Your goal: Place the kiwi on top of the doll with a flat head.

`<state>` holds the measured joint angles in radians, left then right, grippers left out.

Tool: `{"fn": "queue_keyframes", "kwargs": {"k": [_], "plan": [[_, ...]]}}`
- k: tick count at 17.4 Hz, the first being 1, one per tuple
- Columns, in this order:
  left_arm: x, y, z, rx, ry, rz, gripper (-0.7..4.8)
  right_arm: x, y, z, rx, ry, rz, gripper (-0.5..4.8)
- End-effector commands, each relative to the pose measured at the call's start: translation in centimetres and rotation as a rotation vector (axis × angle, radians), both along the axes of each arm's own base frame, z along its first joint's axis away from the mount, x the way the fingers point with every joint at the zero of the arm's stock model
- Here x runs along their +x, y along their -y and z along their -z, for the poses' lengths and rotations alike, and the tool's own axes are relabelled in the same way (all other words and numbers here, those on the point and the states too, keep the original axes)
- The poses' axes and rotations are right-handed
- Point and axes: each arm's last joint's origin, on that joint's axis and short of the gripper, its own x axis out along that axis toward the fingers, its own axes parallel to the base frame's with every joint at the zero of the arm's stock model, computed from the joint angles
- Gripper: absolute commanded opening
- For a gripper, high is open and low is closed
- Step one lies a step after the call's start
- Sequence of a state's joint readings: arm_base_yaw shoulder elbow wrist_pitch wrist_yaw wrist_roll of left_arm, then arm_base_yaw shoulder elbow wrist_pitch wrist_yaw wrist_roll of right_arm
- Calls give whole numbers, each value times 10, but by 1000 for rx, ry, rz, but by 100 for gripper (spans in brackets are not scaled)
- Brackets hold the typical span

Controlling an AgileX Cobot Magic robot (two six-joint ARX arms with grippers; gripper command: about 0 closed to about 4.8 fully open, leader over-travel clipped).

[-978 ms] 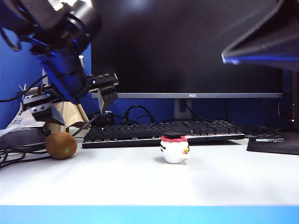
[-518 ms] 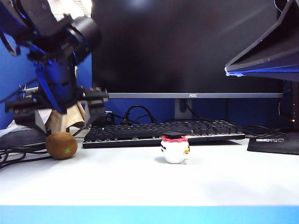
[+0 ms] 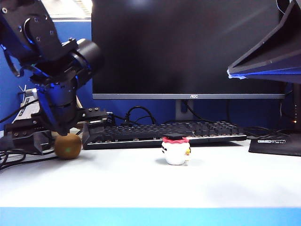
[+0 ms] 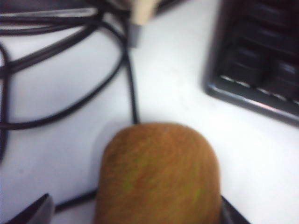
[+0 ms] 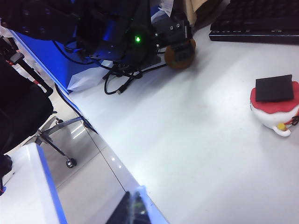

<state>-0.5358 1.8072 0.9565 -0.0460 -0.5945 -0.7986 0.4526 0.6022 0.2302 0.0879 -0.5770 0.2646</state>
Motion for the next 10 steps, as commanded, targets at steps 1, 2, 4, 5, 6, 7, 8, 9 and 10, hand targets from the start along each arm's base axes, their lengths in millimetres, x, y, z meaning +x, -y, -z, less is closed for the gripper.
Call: {"fn": "queue_keyframes", "kwargs": {"k": [1,2,4,5,6,7,8,9,10], "plan": [[4,0,-2,-17,35,-16,479,0,0,-2,1,9,1,-1],[6,-1,-2,-38,41,-8,479,0,0,-1,-1,5,1,-1],[8,-4,-2,-56,33,-2,350,0,0,-1,-4,0,1,-1],[8,-4,0,-57,26,1,317,0,0,-1,-4,0,1,-1],[8,-3,0,-66,17,15,268,0,0,-1,-4,0,1,-1],[8,-3,0,-71,10,27,222,0,0,-1,-4,0,1,-1],[8,-2,1,-91,-1,47,118,0,0,-1,-4,1,1,-1],[8,-1,1,-102,-7,60,65,0,0,-1,-4,1,1,-1],[7,0,1,-126,-19,82,53,0,0,-1,-4,1,1,-1]]}}
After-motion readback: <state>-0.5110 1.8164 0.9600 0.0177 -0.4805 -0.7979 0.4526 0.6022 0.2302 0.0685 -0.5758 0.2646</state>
